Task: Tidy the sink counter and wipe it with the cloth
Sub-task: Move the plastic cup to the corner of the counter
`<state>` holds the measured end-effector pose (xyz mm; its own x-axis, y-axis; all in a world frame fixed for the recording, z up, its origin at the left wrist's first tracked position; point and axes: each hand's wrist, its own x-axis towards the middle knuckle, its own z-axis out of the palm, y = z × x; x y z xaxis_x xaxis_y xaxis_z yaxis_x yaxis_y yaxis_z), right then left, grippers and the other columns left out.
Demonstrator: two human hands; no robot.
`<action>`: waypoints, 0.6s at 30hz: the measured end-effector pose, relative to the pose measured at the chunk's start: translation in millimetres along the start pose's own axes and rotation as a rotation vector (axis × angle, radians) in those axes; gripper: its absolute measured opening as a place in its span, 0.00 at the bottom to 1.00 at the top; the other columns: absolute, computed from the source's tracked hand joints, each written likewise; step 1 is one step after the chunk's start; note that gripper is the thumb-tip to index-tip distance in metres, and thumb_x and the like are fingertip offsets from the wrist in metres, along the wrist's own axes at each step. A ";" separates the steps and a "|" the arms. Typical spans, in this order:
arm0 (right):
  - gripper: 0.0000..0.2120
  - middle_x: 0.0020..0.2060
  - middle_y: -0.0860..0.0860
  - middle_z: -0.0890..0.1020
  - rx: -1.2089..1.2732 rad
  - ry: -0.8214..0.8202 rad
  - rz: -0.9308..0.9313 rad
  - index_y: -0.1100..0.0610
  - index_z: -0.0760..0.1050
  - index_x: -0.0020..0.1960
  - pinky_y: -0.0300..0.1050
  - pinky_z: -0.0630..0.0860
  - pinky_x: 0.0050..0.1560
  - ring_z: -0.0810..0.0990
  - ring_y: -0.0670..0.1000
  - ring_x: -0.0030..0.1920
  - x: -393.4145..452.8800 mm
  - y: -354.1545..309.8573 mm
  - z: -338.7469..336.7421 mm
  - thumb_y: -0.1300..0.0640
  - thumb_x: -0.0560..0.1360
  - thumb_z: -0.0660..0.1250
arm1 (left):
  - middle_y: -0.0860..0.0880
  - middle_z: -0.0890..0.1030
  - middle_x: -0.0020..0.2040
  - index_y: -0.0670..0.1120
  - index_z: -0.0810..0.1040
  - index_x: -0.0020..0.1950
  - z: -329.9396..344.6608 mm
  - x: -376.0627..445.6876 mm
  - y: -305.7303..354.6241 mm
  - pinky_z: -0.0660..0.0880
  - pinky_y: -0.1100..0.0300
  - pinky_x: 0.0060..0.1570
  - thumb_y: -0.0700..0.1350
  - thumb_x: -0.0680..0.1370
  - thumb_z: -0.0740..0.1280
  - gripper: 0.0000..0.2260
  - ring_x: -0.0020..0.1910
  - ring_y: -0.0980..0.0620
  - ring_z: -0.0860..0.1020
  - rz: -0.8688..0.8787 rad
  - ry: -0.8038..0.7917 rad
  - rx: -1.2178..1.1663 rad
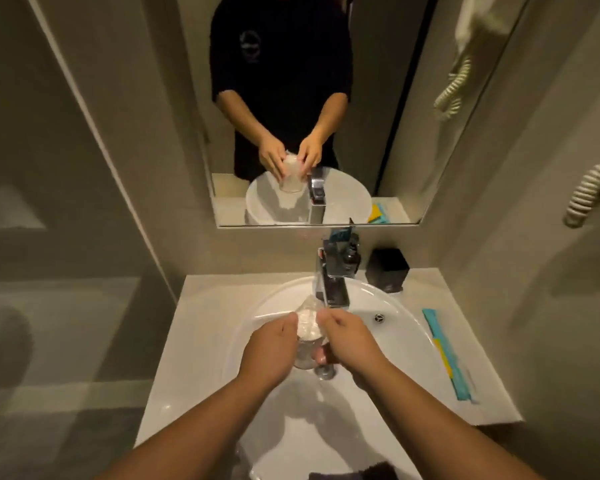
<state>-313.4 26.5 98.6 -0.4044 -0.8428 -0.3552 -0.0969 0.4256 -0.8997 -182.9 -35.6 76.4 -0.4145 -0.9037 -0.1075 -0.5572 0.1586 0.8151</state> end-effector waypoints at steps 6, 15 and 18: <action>0.09 0.48 0.51 0.85 0.075 0.329 0.170 0.46 0.78 0.52 0.53 0.84 0.50 0.86 0.53 0.43 7.7 48.4 -115.7 0.48 0.78 0.61 | 0.49 0.80 0.40 0.47 0.74 0.40 112.9 23.0 71.8 0.73 0.54 0.44 0.52 0.81 0.50 0.18 0.42 0.49 0.77 0.035 -0.256 -0.048; 0.09 0.44 0.55 0.85 0.249 0.478 0.184 0.49 0.79 0.49 0.46 0.83 0.40 0.86 0.54 0.38 104.1 73.0 -249.1 0.50 0.80 0.61 | 0.42 0.81 0.50 0.43 0.75 0.46 243.8 130.5 160.7 0.71 0.55 0.49 0.47 0.83 0.48 0.18 0.49 0.44 0.77 0.092 -0.276 0.042; 0.08 0.41 0.56 0.84 0.278 0.513 0.198 0.49 0.79 0.50 0.45 0.82 0.38 0.84 0.53 0.35 150.5 81.2 -271.3 0.50 0.80 0.61 | 0.41 0.81 0.49 0.41 0.77 0.46 273.5 172.6 169.9 0.71 0.53 0.49 0.48 0.83 0.49 0.19 0.49 0.42 0.77 0.040 -0.233 0.004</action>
<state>-628.9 23.5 41.0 -0.7833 -0.4611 -0.4169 0.2374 0.3980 -0.8862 -545.9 -55.8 40.6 -0.5910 -0.7803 -0.2044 -0.5400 0.1945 0.8189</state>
